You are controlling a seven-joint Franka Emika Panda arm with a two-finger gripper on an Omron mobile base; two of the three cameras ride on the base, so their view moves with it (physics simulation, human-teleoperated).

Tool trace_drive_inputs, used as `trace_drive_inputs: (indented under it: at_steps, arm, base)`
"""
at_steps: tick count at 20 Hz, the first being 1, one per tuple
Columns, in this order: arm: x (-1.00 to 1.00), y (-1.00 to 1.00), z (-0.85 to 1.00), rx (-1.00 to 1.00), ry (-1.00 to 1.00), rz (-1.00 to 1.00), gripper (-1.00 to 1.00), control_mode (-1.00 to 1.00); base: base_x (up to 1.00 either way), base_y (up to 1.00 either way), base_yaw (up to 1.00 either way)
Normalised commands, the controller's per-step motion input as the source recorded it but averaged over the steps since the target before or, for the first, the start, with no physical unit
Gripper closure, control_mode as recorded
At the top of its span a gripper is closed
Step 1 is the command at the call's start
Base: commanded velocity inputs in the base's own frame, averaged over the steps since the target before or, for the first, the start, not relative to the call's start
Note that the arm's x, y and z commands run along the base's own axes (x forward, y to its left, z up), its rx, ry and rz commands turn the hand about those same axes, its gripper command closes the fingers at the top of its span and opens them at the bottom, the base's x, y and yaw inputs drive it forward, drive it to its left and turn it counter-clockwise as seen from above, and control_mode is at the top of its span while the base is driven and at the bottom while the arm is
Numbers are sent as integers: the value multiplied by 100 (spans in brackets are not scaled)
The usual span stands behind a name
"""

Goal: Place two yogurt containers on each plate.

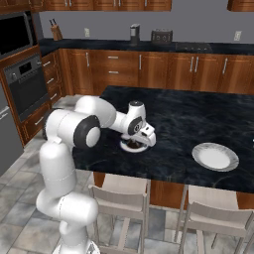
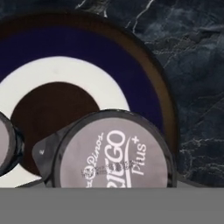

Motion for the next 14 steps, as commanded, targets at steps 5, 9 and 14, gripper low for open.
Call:
trace_drive_inputs:
  at_steps: [5, 9, 14]
  arm:
    - [1, 0, -24, 0, 6, 2, 100, -100]
    - [0, 0, -20, 0, 1, 4, 100, -100]
    - [0, 2, -13, 0, 0, 3, -100, -100]
  base:
    - [0, 0, 0]
    - [0, 0, 0]
    - [0, 0, 0]
